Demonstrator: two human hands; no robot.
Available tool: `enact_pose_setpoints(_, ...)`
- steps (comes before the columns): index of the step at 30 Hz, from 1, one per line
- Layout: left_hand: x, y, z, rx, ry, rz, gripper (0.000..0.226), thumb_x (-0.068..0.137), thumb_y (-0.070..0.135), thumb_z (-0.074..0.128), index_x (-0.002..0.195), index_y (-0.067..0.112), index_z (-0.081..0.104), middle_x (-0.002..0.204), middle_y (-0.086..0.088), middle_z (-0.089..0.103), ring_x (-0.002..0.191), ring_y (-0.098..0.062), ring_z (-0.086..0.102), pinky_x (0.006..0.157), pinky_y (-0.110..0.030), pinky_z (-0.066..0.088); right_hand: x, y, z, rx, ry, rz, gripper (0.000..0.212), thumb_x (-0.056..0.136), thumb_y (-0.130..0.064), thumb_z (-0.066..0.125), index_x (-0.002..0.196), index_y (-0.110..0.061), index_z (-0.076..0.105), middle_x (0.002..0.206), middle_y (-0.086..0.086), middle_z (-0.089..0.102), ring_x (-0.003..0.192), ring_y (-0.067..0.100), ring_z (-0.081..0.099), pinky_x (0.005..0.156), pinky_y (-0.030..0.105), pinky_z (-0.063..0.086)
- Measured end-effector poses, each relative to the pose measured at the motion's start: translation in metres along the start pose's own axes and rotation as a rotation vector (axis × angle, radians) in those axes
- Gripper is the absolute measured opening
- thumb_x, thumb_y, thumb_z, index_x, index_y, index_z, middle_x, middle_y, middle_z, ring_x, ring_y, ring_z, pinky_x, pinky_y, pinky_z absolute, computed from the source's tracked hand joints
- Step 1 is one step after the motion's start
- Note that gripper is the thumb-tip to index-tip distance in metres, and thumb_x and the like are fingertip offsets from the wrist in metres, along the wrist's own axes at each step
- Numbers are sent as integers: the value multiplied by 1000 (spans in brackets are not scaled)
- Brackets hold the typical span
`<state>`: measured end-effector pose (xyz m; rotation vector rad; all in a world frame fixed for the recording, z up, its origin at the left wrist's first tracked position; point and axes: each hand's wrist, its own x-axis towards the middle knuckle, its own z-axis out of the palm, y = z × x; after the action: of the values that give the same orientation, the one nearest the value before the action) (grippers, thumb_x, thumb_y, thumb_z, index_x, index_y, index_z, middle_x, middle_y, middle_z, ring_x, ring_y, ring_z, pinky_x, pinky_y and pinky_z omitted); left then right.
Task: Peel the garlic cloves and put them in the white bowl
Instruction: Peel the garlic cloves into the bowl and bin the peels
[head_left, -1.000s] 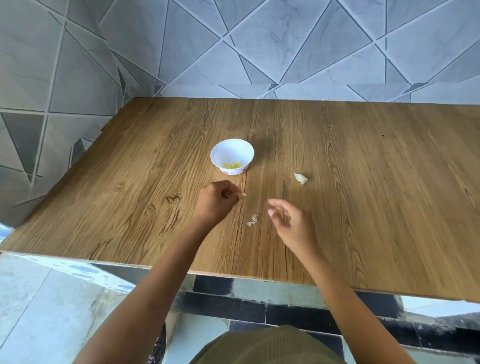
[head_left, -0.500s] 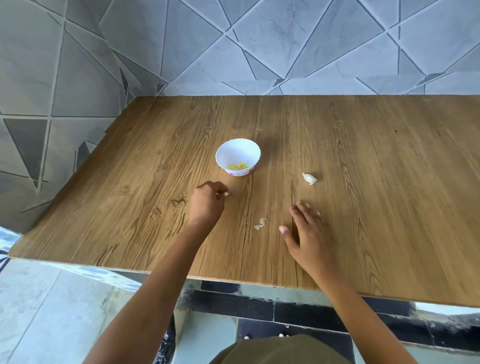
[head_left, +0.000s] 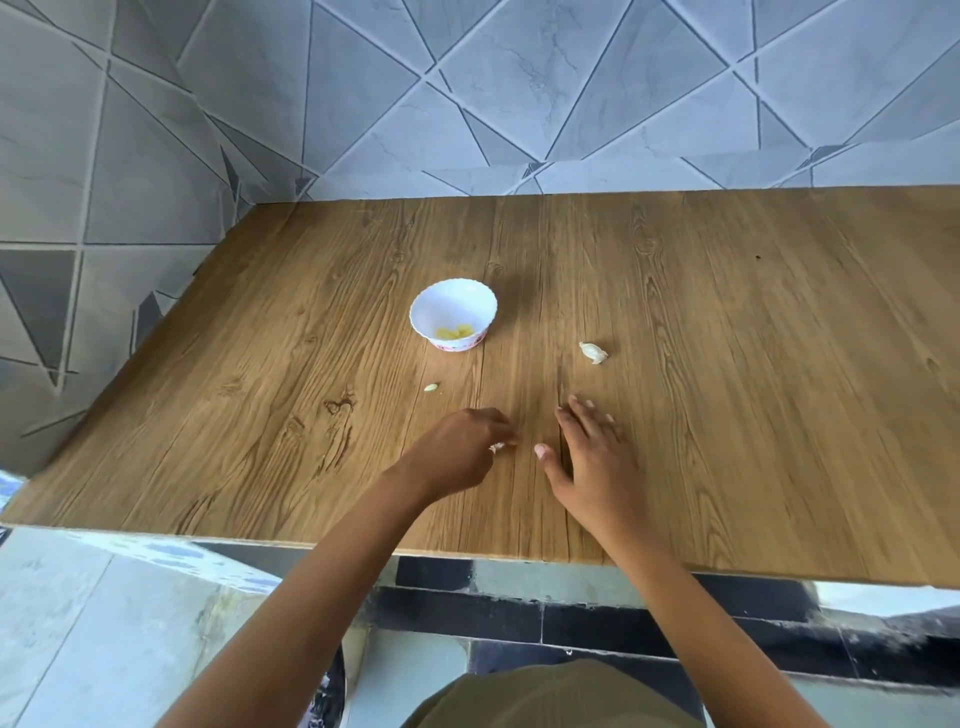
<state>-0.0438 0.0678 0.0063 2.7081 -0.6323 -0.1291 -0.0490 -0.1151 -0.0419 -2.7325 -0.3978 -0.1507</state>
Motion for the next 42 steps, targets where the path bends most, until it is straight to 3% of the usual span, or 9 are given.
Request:
enact_pose_setpoints(8, -5, 3, 4, 134, 50, 27, 19, 90, 6, 54, 101, 6, 70, 99, -9, 66, 84, -26, 65, 74, -37, 52, -2, 2, -4, 108, -9, -12, 52, 96, -39, 45, 141, -12, 40, 152, 5, 30, 143, 17, 20, 116, 31, 10)
enact_pose_setpoints(13, 0, 6, -1, -128, 176, -169, 13, 81, -2, 61, 86, 2, 72, 86, -8, 71, 73, -16, 64, 70, -24, 52, -1, -11, -19, 920, 45, 203, 30, 94, -26, 55, 122, -17, 59, 122, -8, 59, 116, 3, 52, 90, 4, 37)
enact_pose_setpoints(16, 5, 14, -18, -378, 298, -225, 13, 79, -2, 67, 85, 7, 75, 79, -1, 72, 59, 4, 58, 62, -5, 44, 8, -22, -26, 1497, -67, 505, 28, 98, -28, 45, 117, -14, 59, 115, -2, 64, 107, 8, 60, 91, 20, 48)
enact_pose_setpoints(21, 10, 47, -27, -354, 249, -86, 18, 78, 0, 65, 88, 12, 75, 83, 3, 72, 68, -3, 61, 65, -4, 43, 18, -35, -41, 2165, -181, 880, 36, 101, -25, 37, 96, 1, 61, 88, 15, 70, 80, 22, 70, 69, 33, 57)
enact_pose_setpoints(24, 11, 58, -25, -156, 188, -8, 21, 82, 3, 59, 95, 10, 74, 90, -6, 72, 72, -11, 60, 66, -7, 42, 19, -42, -44, 2205, -132, 1001, 34, 100, -20, 39, 82, 1, 58, 63, 11, 65, 55, 18, 64, 47, 23, 53)
enact_pose_setpoints(26, 13, 61, -23, -13, 96, 18, 27, 86, 7, 53, 103, 15, 72, 95, -7, 72, 81, -22, 64, 75, -31, 50, 19, -43, -43, 2175, -106, 1046, 30, 99, -16, 40, 77, -2, 56, 59, 7, 61, 56, 14, 58, 46, 19, 51)
enact_pose_setpoints(28, 12, 64, -22, 111, 59, 17, 30, 87, 12, 49, 106, 24, 69, 99, -1, 71, 87, -23, 65, 75, -37, 50, 19, -42, -43, 2169, -92, 1072, 27, 97, -12, 42, 75, -4, 56, 54, 5, 60, 56, 12, 57, 46, 18, 50)
enact_pose_setpoints(33, 9, 60, -25, -17, 194, -41, 14, 82, 8, 58, 91, 13, 68, 91, -3, 66, 82, -24, 63, 70, -38, 51, 20, -48, -46, 2241, -129, 1035, 34, 97, -10, 39, 69, -2, 56, 51, 7, 60, 43, 13, 59, 45, 19, 50)
enact_pose_setpoints(42, 4, 29, -40, -310, 333, -156, 34, 76, -17, 45, 87, 1, 71, 70, 2, 63, 62, -5, 56, 65, -10, 44, 21, -42, -41, 2314, -236, 939, 40, 101, -21, 33, 99, 11, 58, 93, 24, 66, 88, 32, 65, 79, 40, 56)
